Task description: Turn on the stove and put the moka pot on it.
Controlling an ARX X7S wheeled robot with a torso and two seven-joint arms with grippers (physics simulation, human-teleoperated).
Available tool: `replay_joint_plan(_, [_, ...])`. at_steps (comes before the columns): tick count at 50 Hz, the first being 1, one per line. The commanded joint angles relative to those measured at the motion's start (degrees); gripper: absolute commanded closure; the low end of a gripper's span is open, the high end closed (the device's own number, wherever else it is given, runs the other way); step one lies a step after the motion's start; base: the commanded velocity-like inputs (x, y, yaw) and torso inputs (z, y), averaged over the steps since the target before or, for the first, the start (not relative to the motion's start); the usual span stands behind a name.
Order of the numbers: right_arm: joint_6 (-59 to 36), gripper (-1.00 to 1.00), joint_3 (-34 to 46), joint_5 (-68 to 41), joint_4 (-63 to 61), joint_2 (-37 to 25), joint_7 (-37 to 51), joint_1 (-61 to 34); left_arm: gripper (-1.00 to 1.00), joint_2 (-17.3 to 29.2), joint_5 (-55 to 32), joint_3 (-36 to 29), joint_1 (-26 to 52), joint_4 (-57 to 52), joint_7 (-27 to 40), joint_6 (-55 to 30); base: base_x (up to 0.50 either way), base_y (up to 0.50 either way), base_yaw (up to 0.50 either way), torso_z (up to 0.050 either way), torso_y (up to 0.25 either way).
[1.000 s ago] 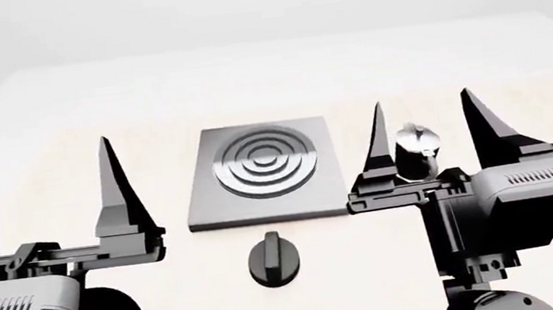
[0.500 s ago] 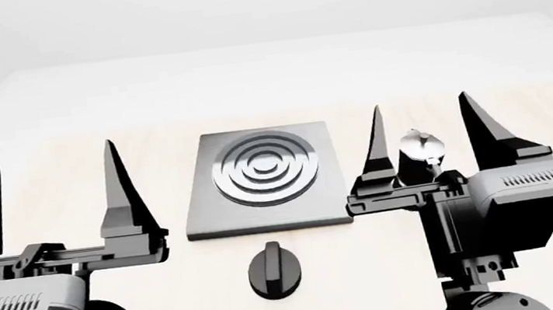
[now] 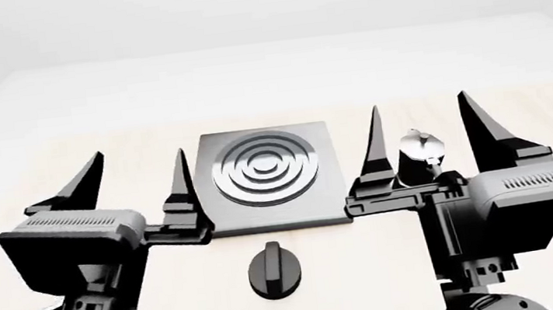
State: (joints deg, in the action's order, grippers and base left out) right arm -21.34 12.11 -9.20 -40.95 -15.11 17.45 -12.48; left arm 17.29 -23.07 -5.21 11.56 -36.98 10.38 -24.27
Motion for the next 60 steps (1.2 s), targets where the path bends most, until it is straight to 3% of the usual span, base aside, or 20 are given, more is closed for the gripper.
replay_joint_plan(1, [-1.5,-1.0,0.45,-0.42,-1.22,-0.18,0.44,-1.05,-1.0,-0.72,-7.49,-1.36,3.34,8.04,-3.37,-6.27,0.0,0.0,0.0,0.0,0.0])
replay_joint_plan(29, [-1.69,-1.0,0.87,-1.0,-1.64,-0.89,1.28,-1.82,-1.0,-4.86,-11.59,-6.52,1.02,28.64,-9.71,-8.09,0.0,0.0,0.0,0.0,0.0])
replay_joint_plan(60, [-1.22,-1.0,1.68,-1.52,-1.38,-1.55,2.01,-1.54,-1.0,-6.56,-10.96,-11.55,-0.27,33.2,-12.56,-5.92,0.0,0.0,0.0,0.0,0.0])
